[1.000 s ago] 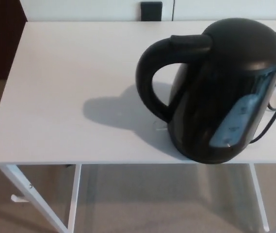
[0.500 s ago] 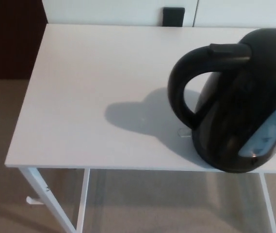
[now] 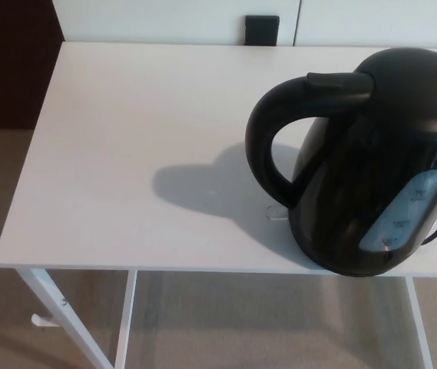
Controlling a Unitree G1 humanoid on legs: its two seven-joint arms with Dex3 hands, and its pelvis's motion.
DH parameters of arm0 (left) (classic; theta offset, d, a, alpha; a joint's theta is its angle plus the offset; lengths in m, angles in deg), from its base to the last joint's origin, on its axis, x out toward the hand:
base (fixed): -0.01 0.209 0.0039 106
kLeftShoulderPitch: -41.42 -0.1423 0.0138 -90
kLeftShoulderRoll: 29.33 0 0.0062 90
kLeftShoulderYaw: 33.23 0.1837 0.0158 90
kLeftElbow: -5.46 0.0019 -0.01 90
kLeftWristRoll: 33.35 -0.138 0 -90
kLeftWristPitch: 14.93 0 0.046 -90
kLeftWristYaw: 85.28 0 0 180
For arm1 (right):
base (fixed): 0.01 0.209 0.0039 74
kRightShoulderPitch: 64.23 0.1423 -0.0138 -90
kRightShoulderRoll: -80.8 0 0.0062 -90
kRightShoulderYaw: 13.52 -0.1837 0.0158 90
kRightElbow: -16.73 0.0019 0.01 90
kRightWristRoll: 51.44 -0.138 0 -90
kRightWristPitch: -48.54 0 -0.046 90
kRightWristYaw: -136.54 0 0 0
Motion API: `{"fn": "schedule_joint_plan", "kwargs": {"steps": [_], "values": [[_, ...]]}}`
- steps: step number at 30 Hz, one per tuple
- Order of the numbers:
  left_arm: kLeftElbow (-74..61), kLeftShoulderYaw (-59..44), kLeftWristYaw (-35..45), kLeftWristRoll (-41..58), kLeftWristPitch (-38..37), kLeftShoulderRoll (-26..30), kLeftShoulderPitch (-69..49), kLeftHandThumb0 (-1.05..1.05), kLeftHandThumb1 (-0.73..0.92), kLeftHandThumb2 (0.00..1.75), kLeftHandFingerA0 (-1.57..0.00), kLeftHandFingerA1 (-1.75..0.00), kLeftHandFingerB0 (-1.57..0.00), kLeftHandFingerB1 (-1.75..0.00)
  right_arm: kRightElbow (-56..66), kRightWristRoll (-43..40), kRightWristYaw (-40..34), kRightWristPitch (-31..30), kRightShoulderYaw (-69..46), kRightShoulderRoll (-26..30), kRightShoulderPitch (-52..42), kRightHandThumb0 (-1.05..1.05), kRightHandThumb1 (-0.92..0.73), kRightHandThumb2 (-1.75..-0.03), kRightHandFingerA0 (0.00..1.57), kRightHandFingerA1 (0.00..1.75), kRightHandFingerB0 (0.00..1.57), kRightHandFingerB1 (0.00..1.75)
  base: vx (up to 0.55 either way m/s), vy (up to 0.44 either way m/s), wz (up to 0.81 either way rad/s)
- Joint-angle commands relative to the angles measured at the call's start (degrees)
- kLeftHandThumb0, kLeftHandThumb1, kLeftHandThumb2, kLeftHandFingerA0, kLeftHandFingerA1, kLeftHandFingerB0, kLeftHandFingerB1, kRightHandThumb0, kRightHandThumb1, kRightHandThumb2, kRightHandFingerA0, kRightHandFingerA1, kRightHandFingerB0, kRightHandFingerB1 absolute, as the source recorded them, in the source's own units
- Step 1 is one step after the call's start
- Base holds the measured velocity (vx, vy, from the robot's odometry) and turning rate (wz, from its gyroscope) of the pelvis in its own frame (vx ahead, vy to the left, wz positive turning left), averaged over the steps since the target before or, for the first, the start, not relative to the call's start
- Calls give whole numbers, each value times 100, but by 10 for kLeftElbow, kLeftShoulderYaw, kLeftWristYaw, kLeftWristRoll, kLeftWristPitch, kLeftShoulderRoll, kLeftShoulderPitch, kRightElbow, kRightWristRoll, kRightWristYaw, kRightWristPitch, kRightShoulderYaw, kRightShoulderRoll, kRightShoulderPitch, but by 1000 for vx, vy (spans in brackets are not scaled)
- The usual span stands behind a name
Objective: The robot walk towards a table in front and uses its left hand to pick up the pot from the base and places it on the table
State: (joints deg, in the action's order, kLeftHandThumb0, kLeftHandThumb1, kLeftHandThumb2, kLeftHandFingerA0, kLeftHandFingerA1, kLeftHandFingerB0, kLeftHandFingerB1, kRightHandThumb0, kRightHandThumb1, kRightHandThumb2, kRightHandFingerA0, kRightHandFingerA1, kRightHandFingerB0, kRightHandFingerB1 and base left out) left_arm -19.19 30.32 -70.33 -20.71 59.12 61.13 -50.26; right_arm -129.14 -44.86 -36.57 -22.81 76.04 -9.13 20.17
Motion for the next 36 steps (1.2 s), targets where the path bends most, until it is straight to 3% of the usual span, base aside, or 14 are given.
{"fn": "schedule_joint_plan", "kwargs": {"steps": [1, 5, 6, 8, 9, 11, 12, 14, 15, 16, 23, 26, 28, 36], "values": [[-126, -102, -126, 63, 14, 50, 9, -14, 51, 68, -8, -27, -7, -15, 15, 0, -8, -1, -4, 11, -14, -29, -59, -58, 51, 42, 40, 37, 0, 0, 0], [-321, -124, -178, 44, 51, 53, 8, -16, 49, 67, -7, -20, -6, -20, 15, -1, -7, -4, -5, 12, -8, -28, -59, -58, 51, 42, 41, 37, 0, 0, 0], [-453, -120, -198, 38, 89, 49, 26, -11, 60, 59, 0, -24, -3, -23, 22, 0, -6, -7, -4, 12, -9, -28, -60, -58, 50, 42, 41, 37, 0, 0, 0], [-530, -108, -217, 10, 114, 46, 39, -13, 63, 58, 0, -22, -2, -23, 24, -1, -6, -10, -4, 10, -6, -27, -60, -58, 50, 42, 42, 38, 0, 0, 0], [-611, -81, -221, 6, 139, 38, 74, -21, 57, 77, -4, -17, -6, -23, 24, -1, -6, -11, -3, 9, -5, -27, -59, -58, 50, 42, 42, 38, 0, 0, 0], [-660, -52, -203, 9, 160, 40, 100, -30, 56, 78, 0, -18, 0, -24, 24, -1, -7, -13, -2, 6, 1, -27, -59, -58, 50, 42, 42, 38, 0, 0, 0], [-685, -19, -162, 41, 178, 46, 126, -43, 54, 71, 0, -4, 0, -22, 27, 2, -9, -15, 0, 3, 1, -26, -60, -58, 50, 41, 42, 38, 0, 0, 0], [-725, 13, -130, 66, 214, 52, 138, -55, 49, 83, 0, 0, 0, -18, 26, 5, -7, -9, 3, 6, 3, -26, -61, -59, 50, 42, 41, 38, 0, 0, 0], [-769, 56, -111, 60, 247, 53, 150, -49, 27, 74, 0, -29, 0, -37, 19, 3, -9, -7, 1, 2, 8, -27, -59, -58, 49, 42, 42, 38, 0, 0, 0], [-793, 81, -100, 57, 269, 55, 157, -46, 29, 74, -1, -30, -1, -33, 16, 2, -11, -9, 0, -1, 13, -28, -59, -58, 50, 42, 43, 38, 0, 0, 0], [-882, 218, -66, 44, 354, 26, 176, -38, 31, 69, -5, -36, -5, -30, 38, 10, -20, -25, 7, -9, 17, -29, -59, -58, 52, 42, 45, 39, 0, 0, 0], [-877, 279, -63, 17, 388, 2, 217, -27, 38, 53, -6, -28, -6, -24, 42, 10, -18, -21, 8, -9, 16, -28, -59, -58, 50, 42, 46, 40, 0, 0, 0], [-865, 308, -63, 13, 406, -16, 243, -29, 26, 67, 0, -33, -1, -28, 41, 11, -18, -19, 8, -8, 17, -29, -60, -58, 50, 41, 46, 39, 0, 0, 0], [-798, 392, -52, -29, 420, -62, 319, -45, 32, 71, -2, -26, -3, -20, 47, 14, -18, -29, 11, -7, 22, -29, -60, -58, 50, 42, 45, 39, 0, 0, 0]]}}
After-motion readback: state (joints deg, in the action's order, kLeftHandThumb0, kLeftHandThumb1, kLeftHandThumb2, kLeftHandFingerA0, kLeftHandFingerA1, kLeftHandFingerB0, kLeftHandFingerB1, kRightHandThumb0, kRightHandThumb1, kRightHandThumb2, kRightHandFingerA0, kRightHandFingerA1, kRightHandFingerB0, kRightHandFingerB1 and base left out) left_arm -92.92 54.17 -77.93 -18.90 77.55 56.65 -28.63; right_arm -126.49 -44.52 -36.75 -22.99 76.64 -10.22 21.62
